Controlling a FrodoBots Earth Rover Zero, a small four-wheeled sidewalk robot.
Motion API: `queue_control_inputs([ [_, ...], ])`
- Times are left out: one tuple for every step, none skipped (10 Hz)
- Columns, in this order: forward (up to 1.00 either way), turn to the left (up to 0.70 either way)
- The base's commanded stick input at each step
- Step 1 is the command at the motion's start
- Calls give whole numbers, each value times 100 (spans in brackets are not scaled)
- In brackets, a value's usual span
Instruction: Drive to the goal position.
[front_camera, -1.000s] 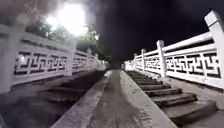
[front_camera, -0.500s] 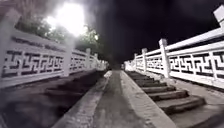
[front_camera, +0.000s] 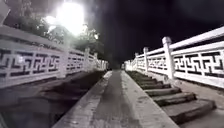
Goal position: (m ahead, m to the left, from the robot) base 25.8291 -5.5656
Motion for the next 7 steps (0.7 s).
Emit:
queue_control_inputs([
  [45, 0],
  [45, 0],
  [45, 0],
  [45, 0],
  [45, 0],
  [45, 0],
  [45, 0],
])
